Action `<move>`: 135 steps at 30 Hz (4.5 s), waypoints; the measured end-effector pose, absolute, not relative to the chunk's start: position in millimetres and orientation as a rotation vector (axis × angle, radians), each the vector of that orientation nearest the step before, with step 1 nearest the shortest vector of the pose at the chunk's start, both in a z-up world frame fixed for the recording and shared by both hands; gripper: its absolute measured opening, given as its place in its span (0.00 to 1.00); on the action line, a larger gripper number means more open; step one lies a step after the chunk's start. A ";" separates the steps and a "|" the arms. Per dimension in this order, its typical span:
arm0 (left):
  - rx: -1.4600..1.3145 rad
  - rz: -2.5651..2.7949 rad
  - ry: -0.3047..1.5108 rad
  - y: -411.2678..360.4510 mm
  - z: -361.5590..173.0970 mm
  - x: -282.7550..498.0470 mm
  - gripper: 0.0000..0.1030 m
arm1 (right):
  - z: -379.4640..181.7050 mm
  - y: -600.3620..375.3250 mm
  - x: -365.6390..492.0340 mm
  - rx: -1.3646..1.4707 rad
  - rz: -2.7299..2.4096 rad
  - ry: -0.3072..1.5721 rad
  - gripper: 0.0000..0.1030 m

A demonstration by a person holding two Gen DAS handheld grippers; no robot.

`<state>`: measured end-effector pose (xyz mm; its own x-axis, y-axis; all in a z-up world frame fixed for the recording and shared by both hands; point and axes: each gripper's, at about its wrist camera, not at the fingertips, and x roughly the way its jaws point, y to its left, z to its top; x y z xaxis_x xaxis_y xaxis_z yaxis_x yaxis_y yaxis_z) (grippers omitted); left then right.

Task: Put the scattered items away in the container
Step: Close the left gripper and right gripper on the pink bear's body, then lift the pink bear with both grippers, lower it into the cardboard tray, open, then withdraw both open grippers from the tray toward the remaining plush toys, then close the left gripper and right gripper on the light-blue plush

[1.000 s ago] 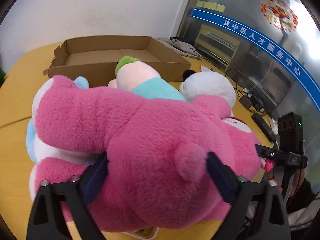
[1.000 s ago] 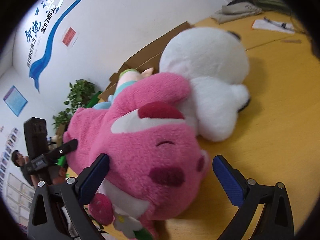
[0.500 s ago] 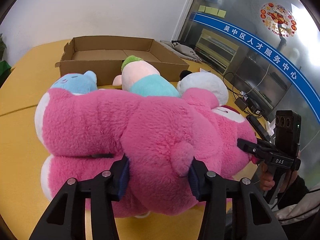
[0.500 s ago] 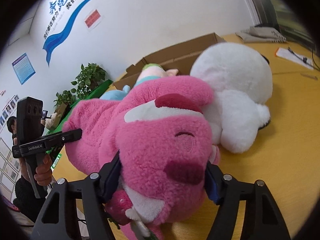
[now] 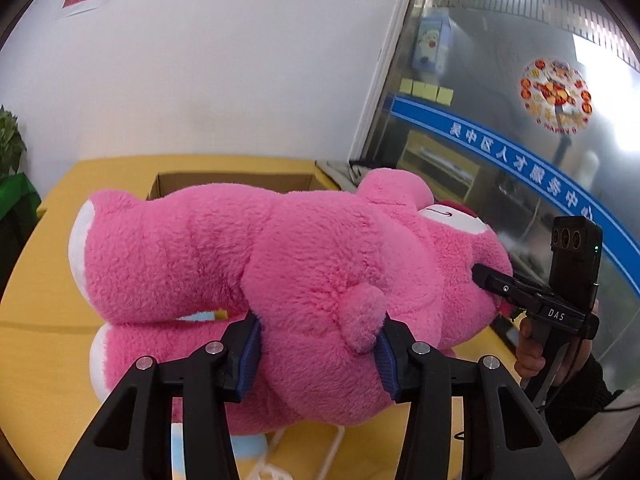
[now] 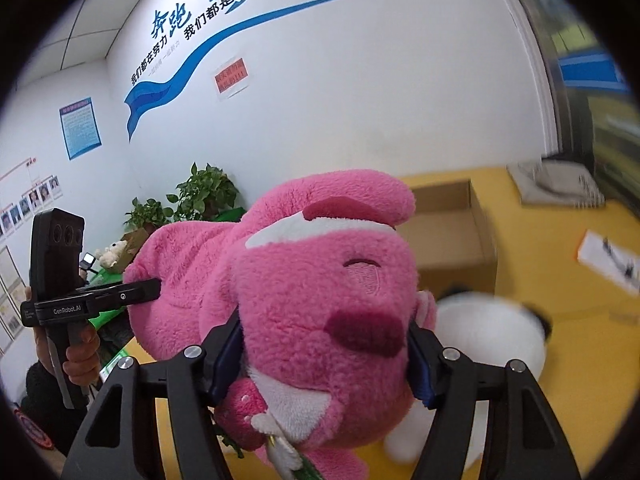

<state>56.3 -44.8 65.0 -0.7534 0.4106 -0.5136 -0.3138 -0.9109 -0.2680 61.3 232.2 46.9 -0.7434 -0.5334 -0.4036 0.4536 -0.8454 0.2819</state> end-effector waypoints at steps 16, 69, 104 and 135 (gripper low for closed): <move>-0.957 2.641 -0.339 -56.2 61.3 -278.1 0.50 | 71.5 225.0 -256.5 0.780 -2.577 -0.231 0.65; -0.916 3.005 -0.016 -65.7 84.5 -44.8 0.90 | 92.4 192.2 -96.4 0.784 -2.792 -0.027 0.88; -0.892 2.903 -0.041 -19.8 51.9 19.8 0.90 | 64.1 157.7 0.1 0.864 -2.895 0.087 0.89; -0.998 2.855 -0.115 -61.8 26.9 8.2 0.90 | 48.7 155.5 -10.1 0.927 -2.866 0.052 0.90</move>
<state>8.2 -61.8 26.9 -0.7767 0.1328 -0.6158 -0.0829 -0.9906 -0.1091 -10.1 155.5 48.7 -0.8031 -0.1119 -0.5852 0.1330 -0.9911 0.0069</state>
